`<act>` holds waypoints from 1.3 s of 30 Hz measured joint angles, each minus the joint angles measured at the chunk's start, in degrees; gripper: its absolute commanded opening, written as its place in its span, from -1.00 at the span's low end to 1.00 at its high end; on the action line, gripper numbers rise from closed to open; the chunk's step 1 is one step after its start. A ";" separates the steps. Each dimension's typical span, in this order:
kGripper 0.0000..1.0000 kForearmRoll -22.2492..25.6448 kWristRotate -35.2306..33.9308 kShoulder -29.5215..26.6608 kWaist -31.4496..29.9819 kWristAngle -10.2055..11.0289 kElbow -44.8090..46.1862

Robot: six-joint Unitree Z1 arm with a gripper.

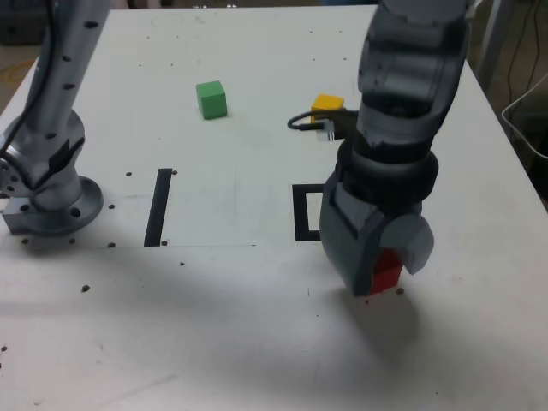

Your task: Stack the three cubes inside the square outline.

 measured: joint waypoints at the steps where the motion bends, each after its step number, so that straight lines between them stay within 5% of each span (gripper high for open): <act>1: -0.31 -0.13 0.76 -0.41 0.03 0.41 0.51; 17: -0.30 -1.79 18.69 -8.65 5.03 3.00 12.63; 39: -0.30 -2.28 29.30 -9.59 14.32 3.20 15.26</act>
